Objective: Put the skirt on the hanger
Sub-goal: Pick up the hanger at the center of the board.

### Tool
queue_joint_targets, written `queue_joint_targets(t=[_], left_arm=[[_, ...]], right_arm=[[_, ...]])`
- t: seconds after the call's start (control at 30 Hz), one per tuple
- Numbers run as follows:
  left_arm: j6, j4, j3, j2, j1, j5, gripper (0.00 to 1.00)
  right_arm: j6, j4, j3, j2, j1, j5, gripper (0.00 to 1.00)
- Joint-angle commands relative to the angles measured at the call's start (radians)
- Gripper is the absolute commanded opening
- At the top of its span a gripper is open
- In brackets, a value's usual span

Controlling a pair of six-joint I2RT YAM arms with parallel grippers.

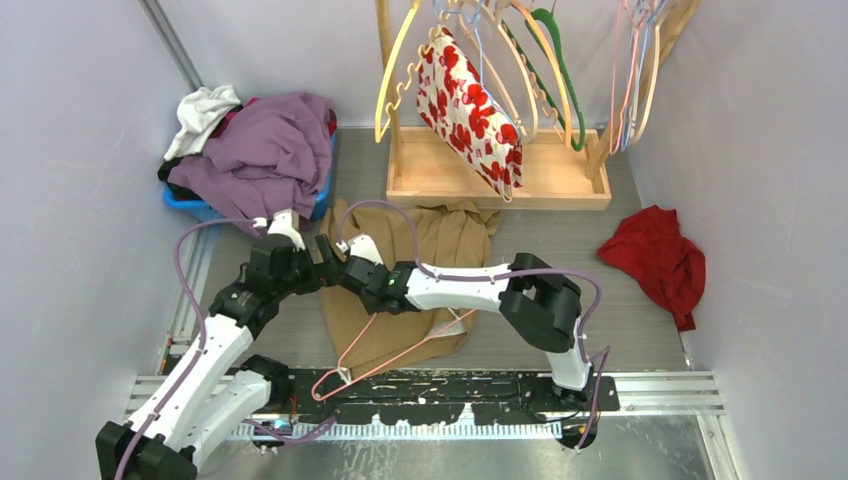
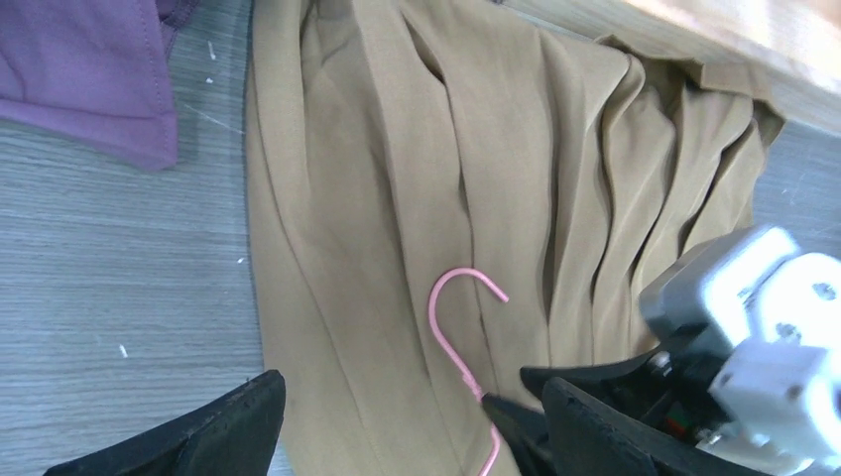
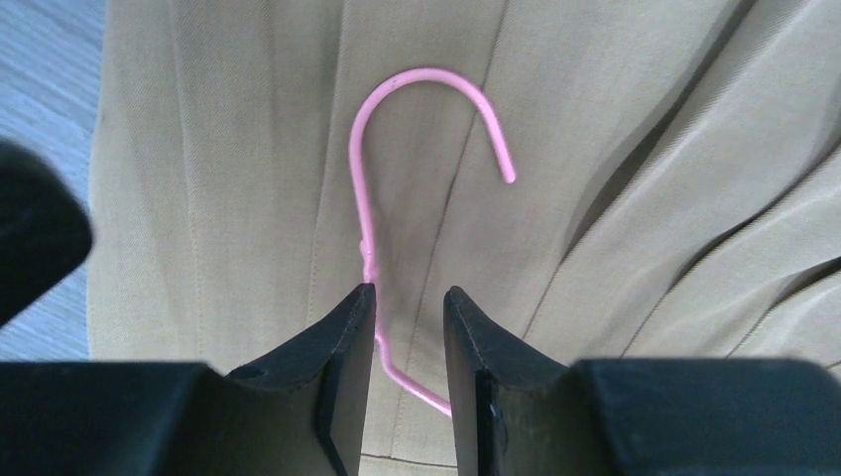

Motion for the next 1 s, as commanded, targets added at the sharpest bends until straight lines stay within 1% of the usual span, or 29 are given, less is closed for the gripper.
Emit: queue_joint_targets(t=[0.0,0.23,0.37,0.4,0.47,0.5,0.53,0.67,0.8,0.97], left_arm=[[-0.008,0.072,0.022,-0.02,0.004,0.051,1.0],[-0.011,0.074,0.018,-0.026,0.008,0.054,0.99],[-0.015,0.072,0.013,-0.033,0.009,0.05,1.0],[-0.015,0.071,0.013,-0.035,0.009,0.053,0.99],[-0.016,0.066,0.014,-0.04,0.009,0.051,1.0],[-0.016,0.065,0.013,-0.043,0.011,0.051,0.99],[-0.016,0.064,0.012,-0.045,0.01,0.051,0.99],[-0.016,0.057,0.013,-0.053,0.011,0.054,0.99],[-0.019,0.055,0.015,-0.061,0.013,0.059,0.99],[-0.026,0.054,0.014,-0.069,0.011,0.067,0.99]], right_arm=[[-0.016,0.068,-0.007,0.007,0.034,-0.031,0.38],[-0.01,0.085,-0.03,-0.005,0.051,-0.031,0.38],[0.0,0.061,-0.019,0.019,0.055,-0.004,0.36],[0.002,0.055,-0.015,0.028,0.055,0.006,0.33],[0.003,0.053,-0.018,0.042,0.056,0.021,0.21],[0.006,0.056,-0.023,0.042,0.058,0.04,0.15],[0.008,0.061,-0.035,0.039,0.059,0.061,0.11],[-0.006,0.13,-0.12,-0.036,0.081,0.177,0.02],[-0.062,0.197,-0.192,-0.117,0.124,0.325,0.01],[-0.147,0.236,-0.239,-0.178,0.18,0.509,0.01]])
